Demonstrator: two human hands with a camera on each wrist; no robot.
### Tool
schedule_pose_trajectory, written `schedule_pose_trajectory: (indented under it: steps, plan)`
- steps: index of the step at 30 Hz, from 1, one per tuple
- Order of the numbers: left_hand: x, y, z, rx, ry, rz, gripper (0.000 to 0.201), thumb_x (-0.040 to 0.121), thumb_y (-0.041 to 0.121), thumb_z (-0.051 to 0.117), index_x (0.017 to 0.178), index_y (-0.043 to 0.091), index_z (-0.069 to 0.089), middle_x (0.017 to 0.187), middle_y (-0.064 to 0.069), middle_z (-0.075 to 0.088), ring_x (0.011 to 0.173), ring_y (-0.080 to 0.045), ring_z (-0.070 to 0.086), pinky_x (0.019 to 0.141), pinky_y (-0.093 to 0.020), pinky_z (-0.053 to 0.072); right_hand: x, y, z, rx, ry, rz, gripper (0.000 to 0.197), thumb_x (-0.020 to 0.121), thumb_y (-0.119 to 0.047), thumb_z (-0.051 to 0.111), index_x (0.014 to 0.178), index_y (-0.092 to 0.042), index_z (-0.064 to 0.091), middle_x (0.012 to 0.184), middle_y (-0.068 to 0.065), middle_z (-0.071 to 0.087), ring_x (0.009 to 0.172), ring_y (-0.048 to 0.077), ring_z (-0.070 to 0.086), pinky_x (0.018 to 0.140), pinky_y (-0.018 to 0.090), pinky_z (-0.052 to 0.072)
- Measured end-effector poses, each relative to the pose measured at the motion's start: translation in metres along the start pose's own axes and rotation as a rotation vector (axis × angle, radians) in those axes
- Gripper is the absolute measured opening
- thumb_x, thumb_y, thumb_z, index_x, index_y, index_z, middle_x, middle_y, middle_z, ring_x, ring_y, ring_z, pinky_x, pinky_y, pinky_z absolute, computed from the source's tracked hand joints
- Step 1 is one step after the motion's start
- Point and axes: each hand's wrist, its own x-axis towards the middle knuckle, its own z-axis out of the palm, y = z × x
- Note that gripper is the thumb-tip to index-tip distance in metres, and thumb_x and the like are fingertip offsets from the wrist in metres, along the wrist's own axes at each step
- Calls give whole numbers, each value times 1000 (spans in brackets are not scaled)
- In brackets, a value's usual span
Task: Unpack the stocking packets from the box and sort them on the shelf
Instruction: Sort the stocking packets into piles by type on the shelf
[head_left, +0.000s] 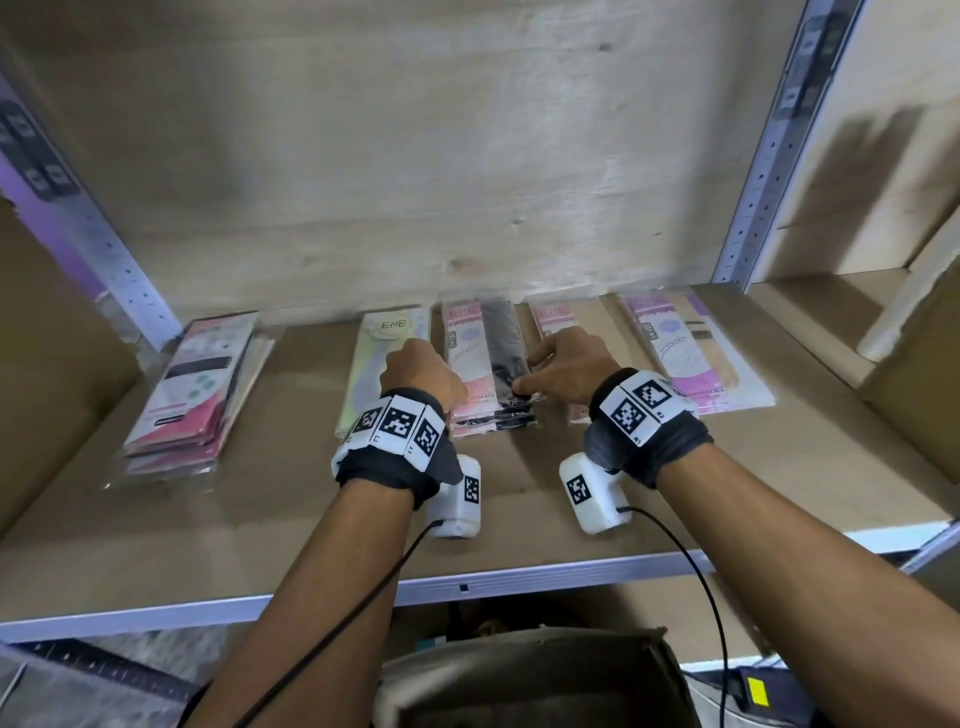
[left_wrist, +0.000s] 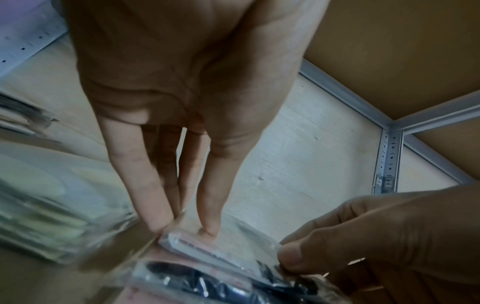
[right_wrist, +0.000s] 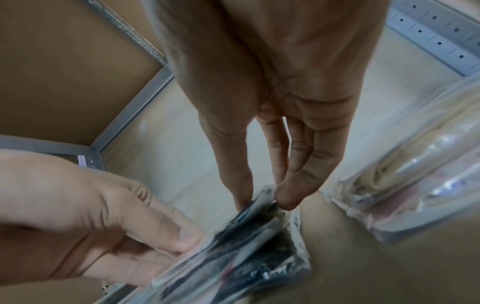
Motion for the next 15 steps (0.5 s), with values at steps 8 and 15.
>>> schedule_pose_trajectory:
  steps: [8, 15]
  plan:
    - [2, -1, 2, 63, 15, 1, 36, 80, 8, 79, 113, 3, 67, 119, -17, 67, 106, -33, 69, 95, -42, 56, -2, 0, 0, -7, -27, -31, 42, 70, -28, 87, 95, 3, 75, 101, 18, 74, 97, 29, 70, 85, 42, 58]
    - [0, -1, 6, 156, 49, 20, 39, 80, 13, 78, 116, 5, 64, 121, -16, 65, 109, -34, 65, 95, -42, 55, -4, -2, -1, 8, -91, 0, 29, 73, -23, 86, 90, -2, 77, 89, 13, 76, 84, 24, 74, 79, 40, 61]
